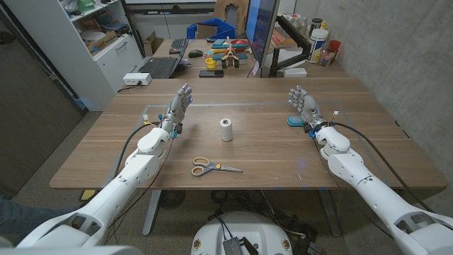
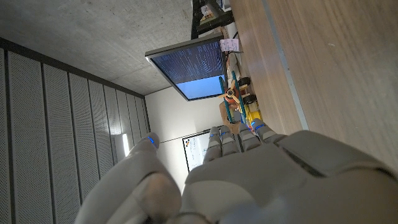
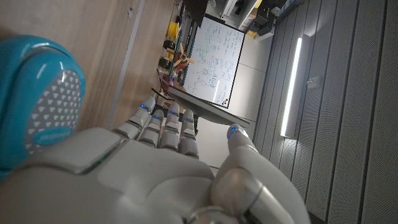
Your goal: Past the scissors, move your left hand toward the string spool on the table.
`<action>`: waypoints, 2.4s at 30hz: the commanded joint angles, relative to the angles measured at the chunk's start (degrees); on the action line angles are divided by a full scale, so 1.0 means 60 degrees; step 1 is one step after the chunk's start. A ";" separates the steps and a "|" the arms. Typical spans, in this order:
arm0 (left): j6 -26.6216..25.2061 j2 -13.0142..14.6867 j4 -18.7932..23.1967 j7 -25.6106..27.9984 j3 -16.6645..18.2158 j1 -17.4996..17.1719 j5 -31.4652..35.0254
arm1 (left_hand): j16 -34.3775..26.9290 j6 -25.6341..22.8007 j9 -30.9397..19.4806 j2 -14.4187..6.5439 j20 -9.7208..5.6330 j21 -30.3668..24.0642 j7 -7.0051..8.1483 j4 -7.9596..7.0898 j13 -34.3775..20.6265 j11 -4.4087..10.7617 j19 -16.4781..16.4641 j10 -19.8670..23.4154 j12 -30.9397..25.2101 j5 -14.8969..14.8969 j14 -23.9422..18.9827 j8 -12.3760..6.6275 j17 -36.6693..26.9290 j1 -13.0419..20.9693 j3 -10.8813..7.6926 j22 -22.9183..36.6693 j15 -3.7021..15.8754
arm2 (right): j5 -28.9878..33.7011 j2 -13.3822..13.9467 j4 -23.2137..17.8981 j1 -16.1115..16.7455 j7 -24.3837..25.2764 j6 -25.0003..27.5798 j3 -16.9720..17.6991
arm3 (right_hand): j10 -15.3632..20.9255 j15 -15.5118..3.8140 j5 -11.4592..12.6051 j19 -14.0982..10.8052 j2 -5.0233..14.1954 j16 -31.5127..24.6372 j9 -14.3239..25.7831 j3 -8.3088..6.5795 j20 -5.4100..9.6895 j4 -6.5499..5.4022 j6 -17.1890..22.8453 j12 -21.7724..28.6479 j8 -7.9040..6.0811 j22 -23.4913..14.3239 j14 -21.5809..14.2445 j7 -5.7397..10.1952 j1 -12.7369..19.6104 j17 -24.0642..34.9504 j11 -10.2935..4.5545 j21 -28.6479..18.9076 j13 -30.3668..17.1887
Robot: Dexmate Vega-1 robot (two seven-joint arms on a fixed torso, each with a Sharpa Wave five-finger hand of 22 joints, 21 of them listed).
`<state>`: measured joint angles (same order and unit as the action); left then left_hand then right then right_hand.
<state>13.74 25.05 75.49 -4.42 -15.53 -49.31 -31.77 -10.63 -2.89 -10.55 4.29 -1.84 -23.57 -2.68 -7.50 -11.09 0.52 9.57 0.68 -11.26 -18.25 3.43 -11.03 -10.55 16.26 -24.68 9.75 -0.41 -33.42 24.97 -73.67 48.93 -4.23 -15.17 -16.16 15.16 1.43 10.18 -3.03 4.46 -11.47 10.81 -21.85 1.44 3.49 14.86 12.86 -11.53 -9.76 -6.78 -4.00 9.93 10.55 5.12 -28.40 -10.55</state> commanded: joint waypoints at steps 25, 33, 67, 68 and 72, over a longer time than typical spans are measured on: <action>-0.1379 -0.3840 0.1089 -0.2893 0.4383 -0.0687 0.4430 | -0.0069 -0.0127 -0.0052 -0.0068 -0.0074 0.0098 -0.0036 0.0051 -0.0021 -0.0008 0.0303 -0.0003 -0.0076 -0.0093 0.0058 -0.0073 -0.0013 0.0154 -0.0037 0.0043 -0.0040 | 0.3716 -0.3297 -0.0010 0.0287 -0.2381 0.1170 0.3750 | 0.0129 -0.0019 0.0069 -0.0113 0.0018 -0.0036 0.0028 -0.0052 -0.0046 0.0008 0.0122 0.0029 -0.0028 -0.0050 -0.0166 0.0081 0.0049 0.0043 0.0006 0.0051 -0.0036; -0.1085 -0.4157 0.1220 -0.3042 0.4579 -0.0719 0.4783 | -0.0089 -0.0201 -0.0053 -0.0089 -0.0051 0.0137 -0.0028 0.0078 -0.0020 0.0010 0.0281 0.0067 -0.0107 -0.0109 0.0001 -0.0101 -0.0010 0.0188 -0.0036 0.0045 -0.0034 | 0.3907 -0.3496 -0.0099 0.0307 -0.2488 0.1189 0.3964 | 0.0142 -0.0035 0.0068 -0.0125 0.0020 -0.0033 0.0027 -0.0043 -0.0052 0.0004 0.0135 0.0029 -0.0025 -0.0052 -0.0181 0.0092 0.0032 0.0044 -0.0010 0.0080 -0.0037; -0.0500 -0.4591 0.1538 -0.3619 0.4687 -0.0745 0.5143 | -0.0126 -0.0512 -0.0057 -0.0235 0.0066 0.0321 0.0033 0.0312 -0.0019 0.0119 0.0208 0.0263 -0.0174 -0.0181 -0.0205 -0.0203 0.0014 0.0554 -0.0131 0.0047 0.0047 | 0.3993 -0.3816 -0.0081 0.0318 -0.2725 0.1120 0.4317 | 0.0180 -0.0038 0.0078 -0.0169 0.0032 0.0001 0.0027 -0.0054 -0.0058 0.0045 0.0148 0.0026 -0.0006 -0.0056 -0.0207 0.0132 0.0058 0.0025 -0.0022 0.0186 -0.0038; -0.0477 -0.4594 0.1552 -0.3625 0.4679 -0.0746 0.5156 | -0.0126 -0.0525 -0.0057 -0.0240 0.0068 0.0326 0.0018 0.0321 -0.0019 0.0126 0.0204 0.0268 -0.0175 -0.0183 -0.0209 -0.0207 0.0015 0.0568 -0.0135 0.0047 0.0046 | 0.3998 -0.3819 -0.0076 0.0311 -0.2721 0.1118 0.4318 | 0.0182 -0.0040 0.0078 -0.0171 0.0031 -0.0002 0.0027 -0.0053 -0.0060 0.0047 0.0149 0.0026 -0.0005 -0.0056 -0.0219 0.0126 0.0058 0.0025 -0.0021 0.0190 -0.0038; -0.0385 -0.4596 0.1606 -0.3686 0.4627 -0.0754 0.5191 | -0.0132 -0.0572 -0.0057 -0.0269 0.0093 0.0350 0.0043 0.0366 -0.0019 0.0121 0.0185 0.0296 -0.0181 -0.0193 -0.0249 -0.0218 0.0018 0.0644 -0.0160 0.0048 0.0070 | 0.3990 -0.3836 -0.0025 0.0271 -0.2724 0.1082 0.4342 | 0.0184 -0.0039 0.0078 -0.0176 0.0033 0.0001 0.0027 -0.0054 -0.0056 0.0050 0.0146 0.0025 -0.0002 -0.0056 -0.0221 0.0133 0.0059 0.0024 -0.0011 0.0202 -0.0038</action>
<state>9.80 -2.01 84.49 -25.67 12.58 -53.82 -0.91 -11.07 -5.65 -10.80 2.70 -1.53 -21.78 -2.35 -5.78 -11.06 1.23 9.87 1.82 -12.14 -18.91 2.10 -11.91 -10.39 19.20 -25.42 9.73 -0.08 -9.49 2.30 -74.22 50.85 -20.43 -8.37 9.51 15.76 1.21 10.39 -3.43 4.46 -11.46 10.78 -22.00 1.02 3.63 15.46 12.86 -11.53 -10.01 -7.38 -3.38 9.92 10.52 5.11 -27.49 -10.53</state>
